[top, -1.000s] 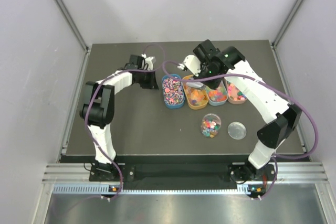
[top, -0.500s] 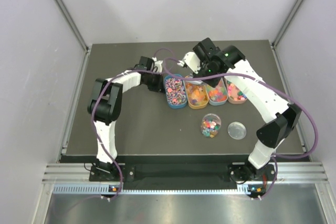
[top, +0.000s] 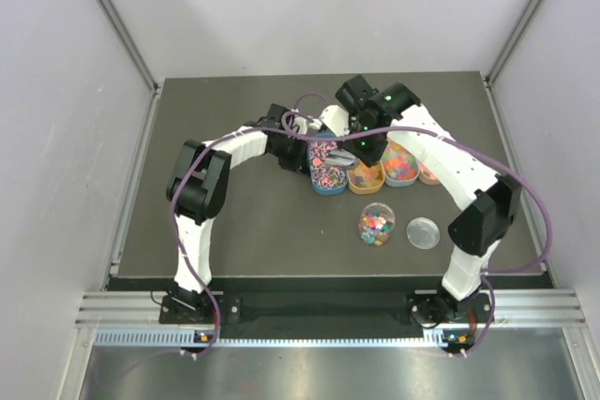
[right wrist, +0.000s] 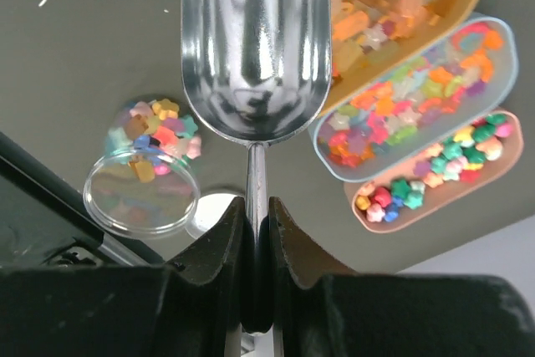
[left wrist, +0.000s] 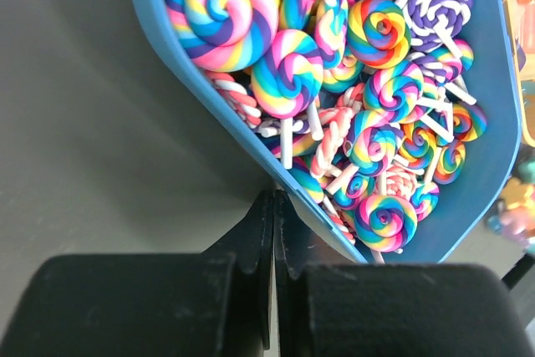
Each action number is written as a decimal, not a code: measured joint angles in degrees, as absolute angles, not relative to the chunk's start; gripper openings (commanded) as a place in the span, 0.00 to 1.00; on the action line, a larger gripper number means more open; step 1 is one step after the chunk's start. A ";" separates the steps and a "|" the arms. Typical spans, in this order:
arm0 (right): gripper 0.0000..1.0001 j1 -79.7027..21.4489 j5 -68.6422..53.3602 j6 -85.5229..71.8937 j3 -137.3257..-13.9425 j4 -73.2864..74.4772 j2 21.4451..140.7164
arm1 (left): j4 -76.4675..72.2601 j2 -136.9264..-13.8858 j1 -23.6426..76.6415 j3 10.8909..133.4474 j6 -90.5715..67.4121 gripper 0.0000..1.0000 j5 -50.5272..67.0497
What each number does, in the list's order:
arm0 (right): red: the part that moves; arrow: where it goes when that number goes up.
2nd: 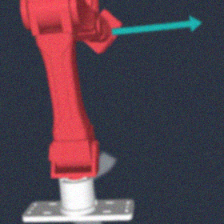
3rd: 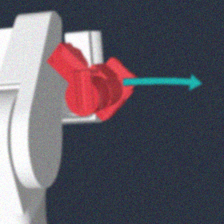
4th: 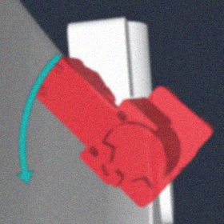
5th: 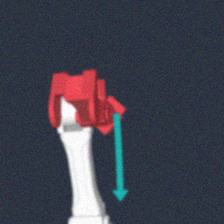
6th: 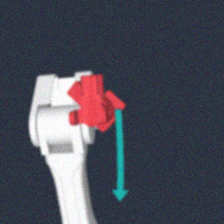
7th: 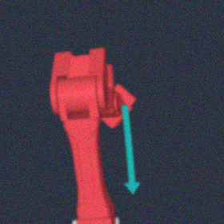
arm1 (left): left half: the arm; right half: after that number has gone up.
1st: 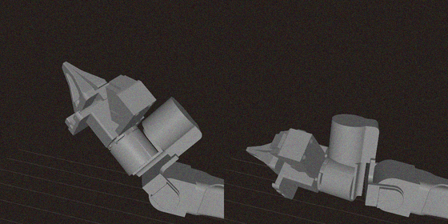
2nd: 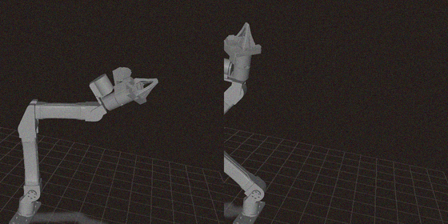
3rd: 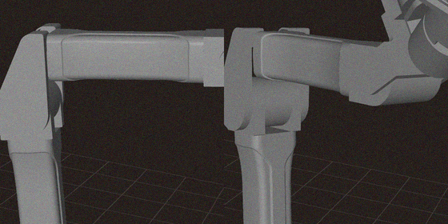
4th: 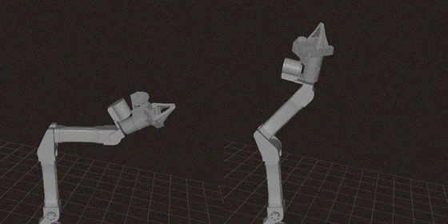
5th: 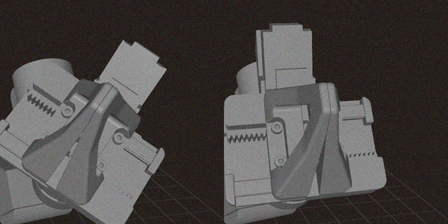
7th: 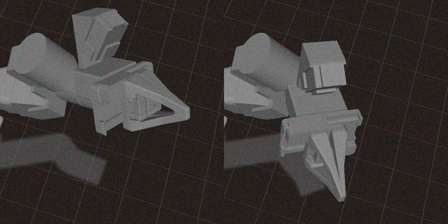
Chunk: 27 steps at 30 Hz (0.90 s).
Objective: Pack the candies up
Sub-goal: Move the storage box to the center of the board, then scoop the fake candies from the storage box.
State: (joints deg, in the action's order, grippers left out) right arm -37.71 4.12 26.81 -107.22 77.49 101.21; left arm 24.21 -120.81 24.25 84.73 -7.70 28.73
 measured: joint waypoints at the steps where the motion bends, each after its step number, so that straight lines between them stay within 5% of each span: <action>1: 0.00 -37.78 3.77 26.81 -107.18 77.47 102.17 | 24.12 -121.19 24.40 85.19 -8.21 0.00 28.86; 27: 0.00 -40.05 6.37 12.71 -111.72 77.43 107.66 | 19.73 -119.50 26.35 83.99 -13.54 0.00 28.14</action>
State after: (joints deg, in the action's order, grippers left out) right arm -40.05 6.37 12.71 -111.72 77.43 107.66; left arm 19.73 -119.50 26.35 83.99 -13.54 28.14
